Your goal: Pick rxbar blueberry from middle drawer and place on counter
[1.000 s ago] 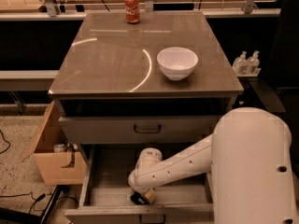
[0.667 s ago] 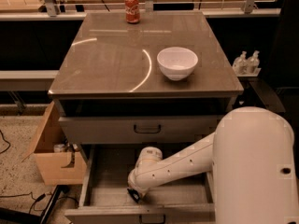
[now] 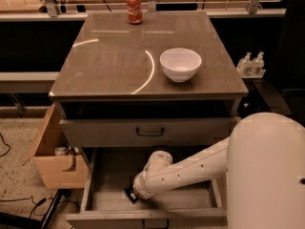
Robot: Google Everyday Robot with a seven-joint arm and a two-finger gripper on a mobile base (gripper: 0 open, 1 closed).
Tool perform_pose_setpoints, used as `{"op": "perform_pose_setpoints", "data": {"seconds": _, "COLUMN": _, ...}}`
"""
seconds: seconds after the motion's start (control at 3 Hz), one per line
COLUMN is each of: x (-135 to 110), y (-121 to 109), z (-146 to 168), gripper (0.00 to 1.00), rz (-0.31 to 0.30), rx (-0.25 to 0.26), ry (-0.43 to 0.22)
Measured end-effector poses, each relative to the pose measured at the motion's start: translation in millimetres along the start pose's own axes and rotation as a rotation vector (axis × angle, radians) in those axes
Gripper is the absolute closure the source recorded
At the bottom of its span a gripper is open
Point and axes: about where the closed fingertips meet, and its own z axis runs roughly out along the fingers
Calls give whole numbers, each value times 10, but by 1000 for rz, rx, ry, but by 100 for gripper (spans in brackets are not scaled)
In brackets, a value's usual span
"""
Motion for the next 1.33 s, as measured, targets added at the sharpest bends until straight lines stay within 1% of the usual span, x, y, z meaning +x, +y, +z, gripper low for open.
{"op": "perform_pose_setpoints", "data": {"seconds": 0.33, "x": 43, "y": 75, "z": -243, "gripper": 100, "rz": -5, "rx": 53, "ry": 3}}
{"op": "perform_pose_setpoints", "data": {"seconds": 0.67, "x": 117, "y": 207, "z": -595, "gripper": 100, "rz": -4, "rx": 91, "ry": 39}}
{"op": "perform_pose_setpoints", "data": {"seconds": 1.0, "x": 195, "y": 374, "z": -969, "gripper": 100, "rz": 0, "rx": 96, "ry": 96}}
{"op": "perform_pose_setpoints", "data": {"seconds": 1.33, "x": 210, "y": 378, "z": -1012, "gripper": 84, "rz": -1, "rx": 98, "ry": 104}}
